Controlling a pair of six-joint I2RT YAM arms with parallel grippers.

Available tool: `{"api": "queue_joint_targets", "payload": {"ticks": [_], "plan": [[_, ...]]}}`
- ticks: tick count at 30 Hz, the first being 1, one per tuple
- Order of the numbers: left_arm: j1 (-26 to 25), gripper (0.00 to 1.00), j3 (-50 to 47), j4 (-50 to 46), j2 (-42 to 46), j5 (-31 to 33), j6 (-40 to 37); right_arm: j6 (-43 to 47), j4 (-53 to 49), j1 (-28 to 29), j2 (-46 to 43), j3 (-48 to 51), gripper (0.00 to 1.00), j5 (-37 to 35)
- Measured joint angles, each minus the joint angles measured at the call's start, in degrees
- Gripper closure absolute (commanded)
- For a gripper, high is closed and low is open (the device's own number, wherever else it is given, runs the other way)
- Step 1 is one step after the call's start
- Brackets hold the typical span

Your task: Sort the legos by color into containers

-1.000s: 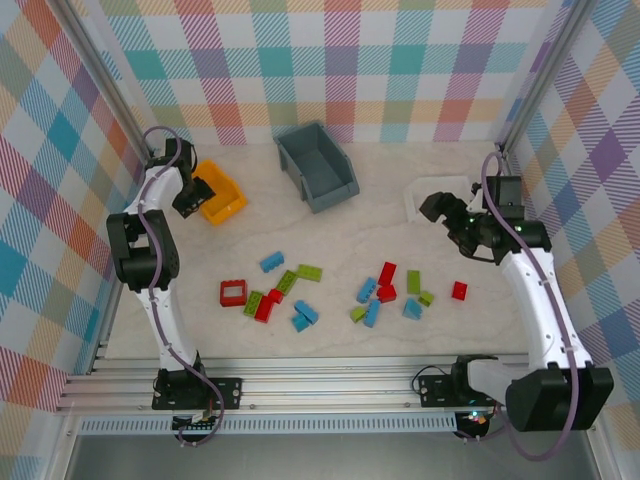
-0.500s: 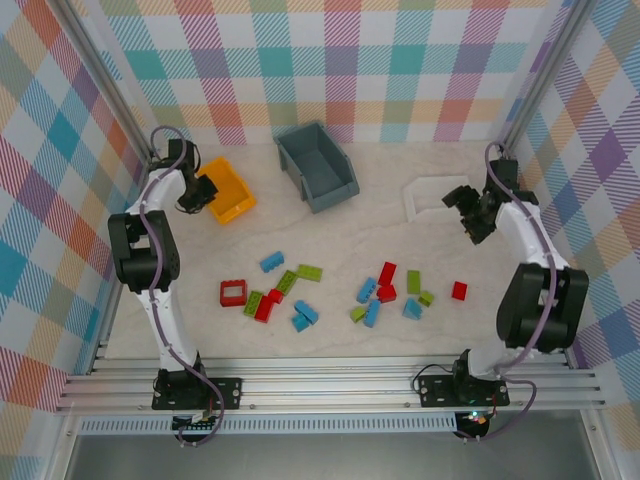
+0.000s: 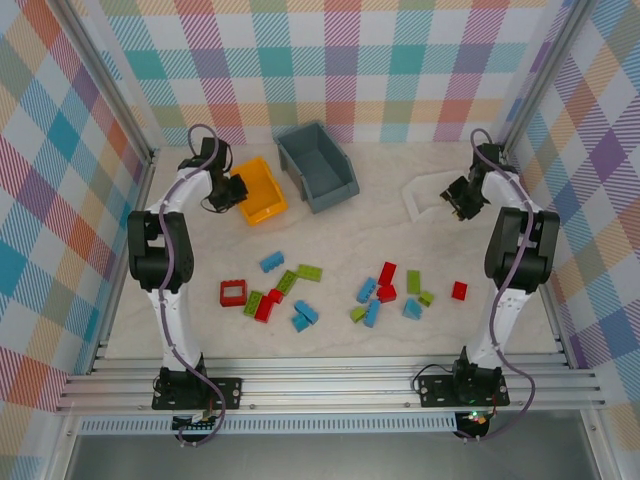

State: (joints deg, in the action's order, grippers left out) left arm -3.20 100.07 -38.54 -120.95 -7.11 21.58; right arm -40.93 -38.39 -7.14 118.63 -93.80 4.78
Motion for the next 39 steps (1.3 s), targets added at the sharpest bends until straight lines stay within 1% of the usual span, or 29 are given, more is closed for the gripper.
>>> {"api": "queue_joint_targets", "payload": {"ticks": [2,7,10,15,17,19,22,27,30,32,35,39], "plan": [[-0.4,1.00,1.6,-0.1,-1.0,-0.2,-0.1,2.2,-2.1,0.4,1.3,-2.7,0.70,-1.3],[-1.0,1.00,6.4,-0.4,-4.1,0.3,-1.0,9.8,-5.7,2.9,7.4,-15.1,0.77,-3.7],[-1.3,1.00,7.8,-0.4,-5.2,0.8,-1.8,15.3,-7.3,5.7,13.0,-24.2,0.78,-4.3],[-1.6,1.00,9.9,-1.4,-6.3,1.9,-3.3,22.6,-10.2,9.6,21.2,-36.1,0.78,-3.7],[-1.6,1.00,11.5,-1.6,-7.2,2.3,-4.2,25.7,-11.1,11.0,24.7,-41.3,0.78,-2.0],[-1.7,1.00,12.2,-1.6,-7.7,2.3,-5.3,28.2,-11.3,11.9,26.9,-44.5,0.78,0.2],[-2.3,1.00,12.5,-1.6,-8.3,2.3,-7.6,31.6,-11.4,13.0,28.6,-46.8,0.77,4.2],[-4.3,1.00,12.8,-1.3,-8.6,2.5,-11.5,36.0,-12.1,14.5,28.8,-47.2,0.78,10.7],[-5.3,1.00,12.8,-1.1,-8.6,4.4,-13.5,38.4,-12.4,15.2,28.6,-46.3,0.80,12.2],[-5.5,1.00,12.7,-1.0,-8.5,5.2,-14.6,39.6,-11.1,15.3,26.1,-41.1,0.79,12.5],[-5.9,1.00,11.4,0.3,-7.9,6.3,-16.0,40.1,-8.9,15.6,19.4,-29.7,0.79,12.2],[-7.2,1.00,5.1,2.8,-4.1,7.2,-17.0,39.2,-6.7,16.0,10.8,-16.2,0.80,11.1]]}}
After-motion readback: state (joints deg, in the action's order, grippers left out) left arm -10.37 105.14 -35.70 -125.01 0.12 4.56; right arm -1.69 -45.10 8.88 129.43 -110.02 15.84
